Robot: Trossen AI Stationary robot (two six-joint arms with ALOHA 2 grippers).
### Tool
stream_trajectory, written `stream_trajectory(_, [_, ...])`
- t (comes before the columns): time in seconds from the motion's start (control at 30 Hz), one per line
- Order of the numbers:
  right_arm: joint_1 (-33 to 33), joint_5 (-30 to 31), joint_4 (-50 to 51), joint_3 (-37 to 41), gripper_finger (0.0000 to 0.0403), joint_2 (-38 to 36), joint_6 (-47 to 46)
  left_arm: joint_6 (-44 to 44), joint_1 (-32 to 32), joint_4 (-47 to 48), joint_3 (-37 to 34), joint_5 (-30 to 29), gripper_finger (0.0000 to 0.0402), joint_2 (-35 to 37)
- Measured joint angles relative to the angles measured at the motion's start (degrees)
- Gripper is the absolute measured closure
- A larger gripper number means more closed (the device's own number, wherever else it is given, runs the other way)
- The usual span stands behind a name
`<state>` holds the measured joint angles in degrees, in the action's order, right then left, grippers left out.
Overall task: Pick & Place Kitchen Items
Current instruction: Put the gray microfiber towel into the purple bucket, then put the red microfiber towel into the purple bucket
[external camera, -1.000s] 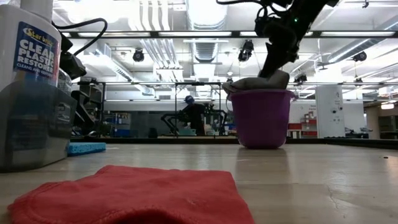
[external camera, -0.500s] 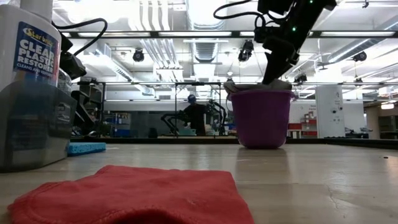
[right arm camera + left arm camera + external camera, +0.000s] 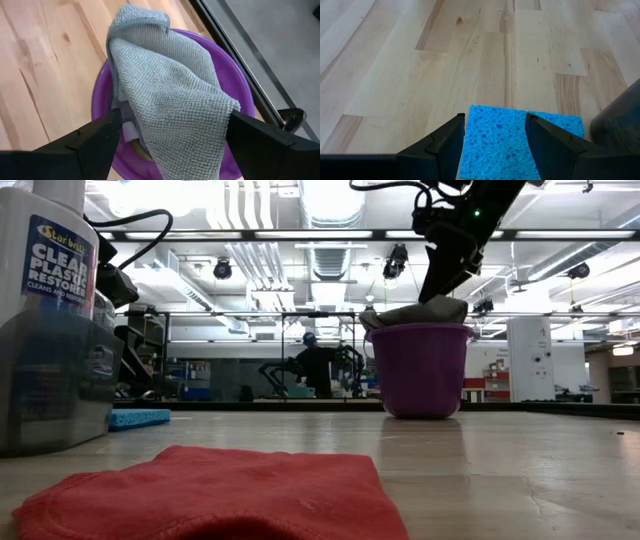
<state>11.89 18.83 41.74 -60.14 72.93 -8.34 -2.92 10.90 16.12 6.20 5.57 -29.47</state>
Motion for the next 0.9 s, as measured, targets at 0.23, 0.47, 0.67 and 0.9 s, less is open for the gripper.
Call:
stream_trajectory(0.23, [-0.53,-1.64,-0.26,0.00,0.0066,-0.66,0.01,0.00,0.00,-0.01,0.00,0.00,0.0188,0.01])
stream_trajectory(0.47, [-0.62,-2.21,-0.50,-0.54,0.0066,-2.18,0.02,0.00,0.00,-0.02,0.00,-0.01,0.0188,0.00])
stream_trajectory(0.67, [-0.91,-4.33,-2.30,-2.18,0.0066,-6.19,0.63,0.02,-0.04,-0.02,0.00,-0.01,0.0188,0.00])
stream_trajectory(0.9, [-0.91,-2.77,-3.56,-2.50,0.0066,-10.40,-1.37,0.02,-0.04,0.00,0.00,-0.01,0.0187,0.01])
